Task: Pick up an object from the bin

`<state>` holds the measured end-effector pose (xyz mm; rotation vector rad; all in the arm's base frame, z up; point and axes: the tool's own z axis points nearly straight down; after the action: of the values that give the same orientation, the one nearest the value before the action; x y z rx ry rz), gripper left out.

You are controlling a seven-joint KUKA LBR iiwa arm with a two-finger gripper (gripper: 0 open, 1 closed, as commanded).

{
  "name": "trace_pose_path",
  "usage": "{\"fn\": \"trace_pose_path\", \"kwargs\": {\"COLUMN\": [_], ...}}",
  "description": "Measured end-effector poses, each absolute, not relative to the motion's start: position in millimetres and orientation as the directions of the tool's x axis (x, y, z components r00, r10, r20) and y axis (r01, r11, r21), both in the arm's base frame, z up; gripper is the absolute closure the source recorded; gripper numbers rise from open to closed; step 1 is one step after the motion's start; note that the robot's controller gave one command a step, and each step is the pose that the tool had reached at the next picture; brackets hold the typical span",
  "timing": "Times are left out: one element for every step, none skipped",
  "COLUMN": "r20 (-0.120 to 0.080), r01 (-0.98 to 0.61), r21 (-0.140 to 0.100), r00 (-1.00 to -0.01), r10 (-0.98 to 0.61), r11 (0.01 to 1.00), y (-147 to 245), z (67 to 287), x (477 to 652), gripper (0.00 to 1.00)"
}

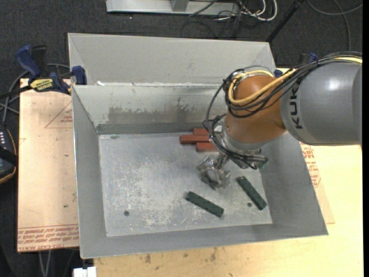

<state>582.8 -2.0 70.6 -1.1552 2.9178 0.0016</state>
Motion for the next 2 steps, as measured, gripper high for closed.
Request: {"fn": "trace_pose_path", "kwargs": {"r20": [-0.004,-0.003], "r01": [-0.685,-0.693], "r21": [0.0,0.001], "r00": [-0.729,-0.721], "r10": [-0.685,-0.693], "r11": [0.729,0.721], "y": [-1.8,24.9], "z": [70.2,128.5], "x": [582.6,536.4], "gripper": [0.0,0.0]}}
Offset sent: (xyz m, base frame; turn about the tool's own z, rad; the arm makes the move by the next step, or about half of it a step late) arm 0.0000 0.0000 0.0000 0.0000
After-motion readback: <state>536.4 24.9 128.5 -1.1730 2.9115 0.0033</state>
